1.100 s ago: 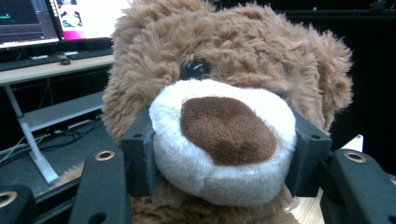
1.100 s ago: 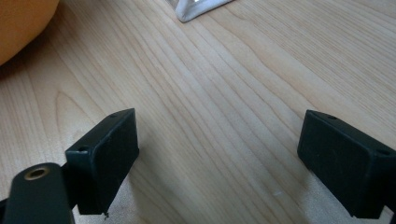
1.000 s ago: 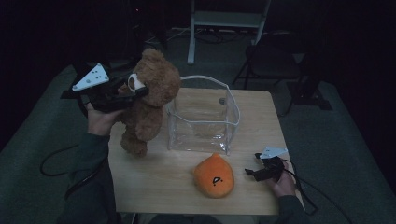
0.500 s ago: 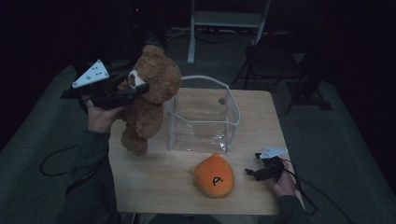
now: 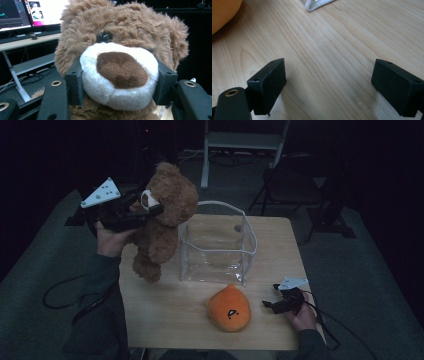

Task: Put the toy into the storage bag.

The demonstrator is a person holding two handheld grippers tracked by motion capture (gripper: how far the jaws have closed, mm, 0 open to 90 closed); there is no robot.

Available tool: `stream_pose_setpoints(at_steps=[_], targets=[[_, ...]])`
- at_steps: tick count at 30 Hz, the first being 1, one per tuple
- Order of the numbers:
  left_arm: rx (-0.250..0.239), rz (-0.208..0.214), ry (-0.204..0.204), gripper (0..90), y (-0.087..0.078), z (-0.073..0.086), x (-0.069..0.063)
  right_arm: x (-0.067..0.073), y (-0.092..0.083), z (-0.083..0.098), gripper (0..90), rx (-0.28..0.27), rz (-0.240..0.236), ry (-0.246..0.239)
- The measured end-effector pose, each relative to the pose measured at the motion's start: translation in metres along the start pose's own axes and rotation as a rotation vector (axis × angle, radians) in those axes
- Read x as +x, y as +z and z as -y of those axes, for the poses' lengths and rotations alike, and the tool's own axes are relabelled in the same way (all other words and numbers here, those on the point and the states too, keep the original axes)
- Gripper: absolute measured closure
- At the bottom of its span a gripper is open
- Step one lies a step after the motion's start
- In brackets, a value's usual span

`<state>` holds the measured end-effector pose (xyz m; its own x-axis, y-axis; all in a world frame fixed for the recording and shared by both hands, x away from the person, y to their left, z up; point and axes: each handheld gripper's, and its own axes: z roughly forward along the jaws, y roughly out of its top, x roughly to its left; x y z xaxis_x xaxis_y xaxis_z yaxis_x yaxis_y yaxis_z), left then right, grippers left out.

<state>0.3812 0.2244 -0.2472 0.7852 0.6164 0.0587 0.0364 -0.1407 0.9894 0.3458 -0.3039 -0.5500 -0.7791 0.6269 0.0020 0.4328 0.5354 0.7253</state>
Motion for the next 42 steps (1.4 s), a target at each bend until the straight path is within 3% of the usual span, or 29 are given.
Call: stream_pose_setpoints(at_steps=[27, 42], targets=[[0.018, 0.003, 0.000, 40.7, 0.014, -0.015, 0.008, 0.000, 0.000, 0.000, 11.7, 0.000, 0.001, 0.001], [-0.026, 0.018, -0.014, 40.6, 0.021, -0.021, 0.013, 0.000, 0.000, 0.000, 11.7, 0.000, 0.001, 0.001]])
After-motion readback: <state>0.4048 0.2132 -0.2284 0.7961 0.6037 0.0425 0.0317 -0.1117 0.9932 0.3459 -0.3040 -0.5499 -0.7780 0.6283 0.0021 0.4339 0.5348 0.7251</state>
